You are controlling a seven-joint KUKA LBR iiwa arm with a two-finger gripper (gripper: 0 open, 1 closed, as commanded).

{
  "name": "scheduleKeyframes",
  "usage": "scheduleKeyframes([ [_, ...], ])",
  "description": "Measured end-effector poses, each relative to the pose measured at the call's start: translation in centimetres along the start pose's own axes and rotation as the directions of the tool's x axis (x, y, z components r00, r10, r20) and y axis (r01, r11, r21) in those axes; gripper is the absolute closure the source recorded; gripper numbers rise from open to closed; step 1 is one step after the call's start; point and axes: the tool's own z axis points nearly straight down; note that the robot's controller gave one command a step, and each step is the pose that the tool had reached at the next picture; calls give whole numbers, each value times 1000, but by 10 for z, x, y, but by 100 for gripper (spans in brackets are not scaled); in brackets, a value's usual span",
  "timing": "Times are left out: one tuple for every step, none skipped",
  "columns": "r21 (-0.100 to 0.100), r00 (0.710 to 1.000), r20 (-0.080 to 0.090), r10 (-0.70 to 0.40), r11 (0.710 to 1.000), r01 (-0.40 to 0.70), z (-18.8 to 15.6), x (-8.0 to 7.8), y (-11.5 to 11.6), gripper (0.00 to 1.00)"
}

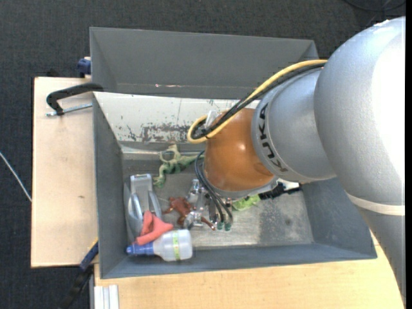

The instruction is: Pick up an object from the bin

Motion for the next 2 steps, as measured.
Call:
scheduleKeyframes([
  [0, 1000, 0, 0, 1000, 0, 0, 0, 0, 100],
  [2, 1000, -4, 0, 1000, 0, -4, 1, -1, 100],
])
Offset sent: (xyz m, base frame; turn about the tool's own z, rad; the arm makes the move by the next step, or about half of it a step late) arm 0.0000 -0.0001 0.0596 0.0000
